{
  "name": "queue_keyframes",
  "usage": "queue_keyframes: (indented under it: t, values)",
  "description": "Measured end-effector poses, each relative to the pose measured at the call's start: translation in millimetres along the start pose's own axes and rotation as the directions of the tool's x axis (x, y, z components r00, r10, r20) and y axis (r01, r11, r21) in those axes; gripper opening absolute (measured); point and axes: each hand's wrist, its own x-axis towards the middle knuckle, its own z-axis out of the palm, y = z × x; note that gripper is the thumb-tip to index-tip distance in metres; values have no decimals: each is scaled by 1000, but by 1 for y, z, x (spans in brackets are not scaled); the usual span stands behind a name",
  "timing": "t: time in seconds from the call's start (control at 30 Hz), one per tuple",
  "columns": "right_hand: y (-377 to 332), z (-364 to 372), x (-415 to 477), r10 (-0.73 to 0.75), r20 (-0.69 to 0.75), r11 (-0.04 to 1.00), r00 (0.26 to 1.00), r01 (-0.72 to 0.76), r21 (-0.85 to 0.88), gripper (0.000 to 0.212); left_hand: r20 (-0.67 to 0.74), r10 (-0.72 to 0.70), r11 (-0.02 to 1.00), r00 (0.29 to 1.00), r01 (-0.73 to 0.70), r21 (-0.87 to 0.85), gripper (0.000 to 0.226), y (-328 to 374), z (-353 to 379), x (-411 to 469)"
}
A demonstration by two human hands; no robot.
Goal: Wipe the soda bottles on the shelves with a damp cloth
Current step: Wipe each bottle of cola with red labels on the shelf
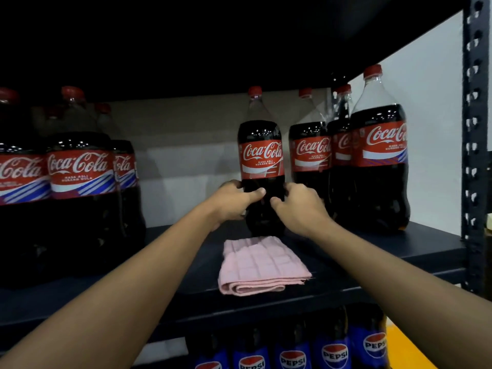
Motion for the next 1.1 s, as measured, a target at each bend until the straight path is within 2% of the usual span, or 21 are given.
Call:
queue_keyframes:
  t: [0.1,0.27,0.43,0.47,0.57,0.6,0.83,0.93,1.0,1.1]
  values:
    - [-12,14,11,-4,49,999,999,3,36,26,-50,-13,1000,999,13,5,59,-12,-16,3]
    - [-35,36,13,-70,93,995,993,63,77,23,-140,-35,998,989,41,43,66,-29,-49,-8]
    - [-60,48,1,-151,110,984,982,139,109,26,-189,-23,999,982,27,21,52,-40,-80,-40]
    - [-65,49,-2,-166,115,982,979,154,107,27,-200,-12,1000,980,17,26,57,-42,-85,-48]
    - [-78,46,-11,-200,132,977,971,187,105,30,-245,12,999,969,-1,46,95,-50,-96,-66]
    - [-83,44,-16,-213,135,974,968,198,113,30,-254,16,999,967,-5,41,101,-52,-99,-73]
    - [-103,34,-60,-262,110,951,959,238,197,26,-353,47,997,935,-63,-35,71,-58,-100,-125]
    - [-107,25,-77,-295,107,940,950,268,210,14,-375,69,992,924,-103,-71,79,-60,-102,-139]
    - [-107,17,-84,-309,121,936,943,279,217,15,-368,91,988,925,-131,-84,85,-59,-102,-147]
    - [-98,11,-80,-259,258,959,931,217,182,20,-345,105,984,933,-148,-102,80,-59,-103,-154]
